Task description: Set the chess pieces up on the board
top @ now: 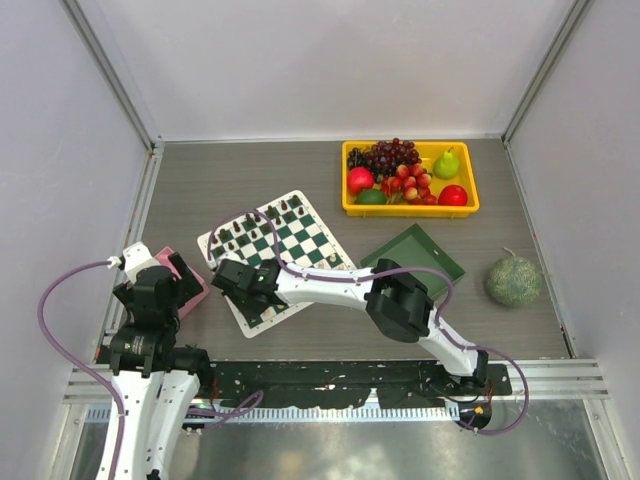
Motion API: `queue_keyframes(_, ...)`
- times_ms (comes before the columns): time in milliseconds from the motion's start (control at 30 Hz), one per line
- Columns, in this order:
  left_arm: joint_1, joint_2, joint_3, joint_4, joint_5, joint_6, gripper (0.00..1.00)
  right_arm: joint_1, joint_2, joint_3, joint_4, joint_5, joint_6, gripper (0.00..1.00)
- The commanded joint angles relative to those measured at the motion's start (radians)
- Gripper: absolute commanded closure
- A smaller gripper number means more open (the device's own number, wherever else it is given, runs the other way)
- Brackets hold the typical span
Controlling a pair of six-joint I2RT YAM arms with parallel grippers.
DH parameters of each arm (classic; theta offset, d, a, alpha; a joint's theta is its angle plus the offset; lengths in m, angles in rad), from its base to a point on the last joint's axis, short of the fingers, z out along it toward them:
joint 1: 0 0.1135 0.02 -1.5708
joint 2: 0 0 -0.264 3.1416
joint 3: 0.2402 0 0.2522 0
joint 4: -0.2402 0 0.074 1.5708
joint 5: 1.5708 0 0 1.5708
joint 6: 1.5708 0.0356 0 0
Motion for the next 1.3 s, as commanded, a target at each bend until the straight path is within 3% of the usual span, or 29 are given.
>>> queue_keyframes(0,0.007,-0.004,0.007,0.021,-0.003,-0.004,0.01,0.007,0.009,0.041,-0.002,0.000,-0.001,0.79)
queue_keyframes(367,0.010,-0.001,0.004,0.025,0.003,-0.001,0.01,0.008,0.021,0.036,-0.002,-0.001,0.005,0.74)
queue_keyframes(767,0.013,-0.008,0.003,0.025,-0.002,0.001,0.01,0.008,-0.055,-0.004,0.061,-0.034,0.017,0.58)
queue_keyframes(1033,0.016,-0.022,0.006,0.024,-0.017,-0.001,0.01,0.005,-0.209,-0.071,0.071,0.034,0.004,0.48)
queue_keyframes(1267,0.016,-0.021,-0.002,0.035,-0.008,0.004,0.01,-0.040,-0.513,-0.339,0.222,0.058,-0.006,0.24)
